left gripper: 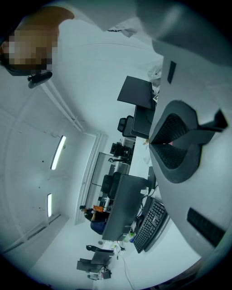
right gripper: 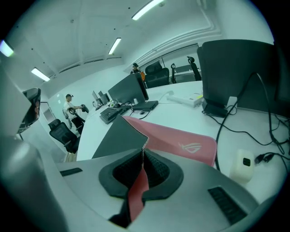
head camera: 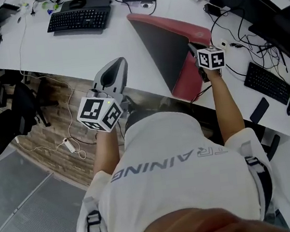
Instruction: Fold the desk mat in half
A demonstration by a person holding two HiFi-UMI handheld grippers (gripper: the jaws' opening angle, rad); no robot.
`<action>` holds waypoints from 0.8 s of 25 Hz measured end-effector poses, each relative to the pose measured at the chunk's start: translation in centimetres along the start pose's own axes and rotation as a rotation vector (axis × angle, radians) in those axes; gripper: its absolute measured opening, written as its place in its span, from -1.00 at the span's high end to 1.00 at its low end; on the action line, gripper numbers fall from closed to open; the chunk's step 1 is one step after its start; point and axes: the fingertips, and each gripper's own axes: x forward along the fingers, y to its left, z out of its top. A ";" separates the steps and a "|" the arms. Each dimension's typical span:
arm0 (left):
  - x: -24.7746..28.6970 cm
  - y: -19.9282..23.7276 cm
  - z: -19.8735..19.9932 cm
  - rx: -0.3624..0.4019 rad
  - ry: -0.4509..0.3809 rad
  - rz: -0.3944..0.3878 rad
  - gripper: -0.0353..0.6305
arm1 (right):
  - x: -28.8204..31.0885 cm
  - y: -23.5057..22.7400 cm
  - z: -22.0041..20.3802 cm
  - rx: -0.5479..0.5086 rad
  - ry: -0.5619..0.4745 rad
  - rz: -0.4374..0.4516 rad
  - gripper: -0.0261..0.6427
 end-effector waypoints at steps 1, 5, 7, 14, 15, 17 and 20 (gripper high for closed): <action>0.2 -0.2 -0.1 0.003 0.006 -0.002 0.81 | -0.1 -0.9 -0.1 -0.003 0.005 -0.022 0.82; 0.5 -1.1 -0.7 0.013 0.032 -0.009 0.81 | -0.5 -4.6 -0.2 -0.015 0.015 -0.126 0.82; 0.7 -1.3 -1.0 0.010 0.042 -0.010 0.81 | -0.8 -6.4 0.0 -0.017 0.014 -0.177 0.82; 1.0 -1.5 -1.4 0.021 0.063 -0.005 0.81 | -1.3 -11.2 0.8 0.015 0.017 -0.319 0.82; 1.0 -1.5 -1.5 0.024 0.065 -0.005 0.81 | -1.4 -11.8 0.9 -0.013 0.029 -0.350 0.82; 1.0 -1.5 -1.4 0.030 0.068 -0.004 0.81 | -1.5 -12.7 1.1 -0.093 0.062 -0.423 0.82; 0.9 -1.4 -1.4 0.034 0.071 0.000 0.81 | -1.5 -13.8 1.4 -0.170 0.103 -0.497 0.82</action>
